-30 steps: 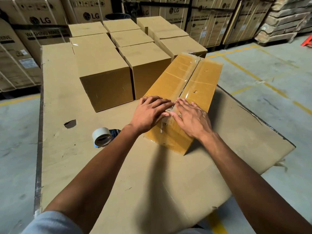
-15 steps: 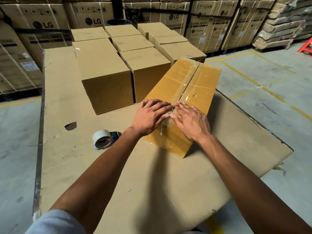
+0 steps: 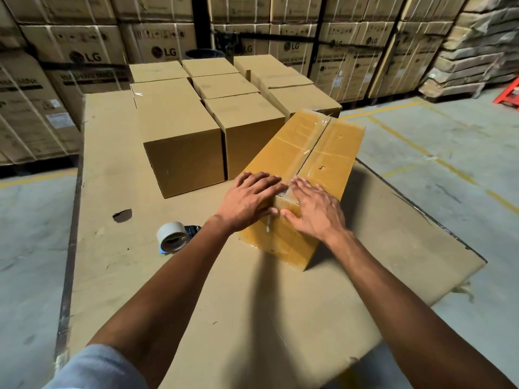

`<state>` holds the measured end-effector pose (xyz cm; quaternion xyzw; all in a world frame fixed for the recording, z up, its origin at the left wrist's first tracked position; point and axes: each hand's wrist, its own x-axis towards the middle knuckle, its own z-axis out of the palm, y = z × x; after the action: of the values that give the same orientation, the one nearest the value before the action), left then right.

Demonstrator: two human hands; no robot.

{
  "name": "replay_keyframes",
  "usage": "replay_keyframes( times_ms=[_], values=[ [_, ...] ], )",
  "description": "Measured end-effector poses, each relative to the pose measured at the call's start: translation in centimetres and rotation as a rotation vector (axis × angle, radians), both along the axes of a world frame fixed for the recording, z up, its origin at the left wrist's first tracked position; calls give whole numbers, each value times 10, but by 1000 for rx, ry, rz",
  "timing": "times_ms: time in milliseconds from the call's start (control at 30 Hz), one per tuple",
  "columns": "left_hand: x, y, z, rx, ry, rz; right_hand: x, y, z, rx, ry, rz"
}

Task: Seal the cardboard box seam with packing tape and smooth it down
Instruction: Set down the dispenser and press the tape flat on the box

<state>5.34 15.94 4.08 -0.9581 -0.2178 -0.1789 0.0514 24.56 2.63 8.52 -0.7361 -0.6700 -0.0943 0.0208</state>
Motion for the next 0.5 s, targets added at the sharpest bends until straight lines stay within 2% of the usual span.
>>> replay_keyframes(
  times_ms=[167,367,433,500],
  values=[
    [-12,12,6,4,11,45,-25,7,9,29,146,18],
    [-46,27,15,-52,38,292,-64,37,20,-57,354,194],
    [-49,23,23,-105,8,379,-64,44,24,-102,398,253],
    [-48,13,26,-175,-75,426,-58,48,26,-93,362,280]
  ],
)
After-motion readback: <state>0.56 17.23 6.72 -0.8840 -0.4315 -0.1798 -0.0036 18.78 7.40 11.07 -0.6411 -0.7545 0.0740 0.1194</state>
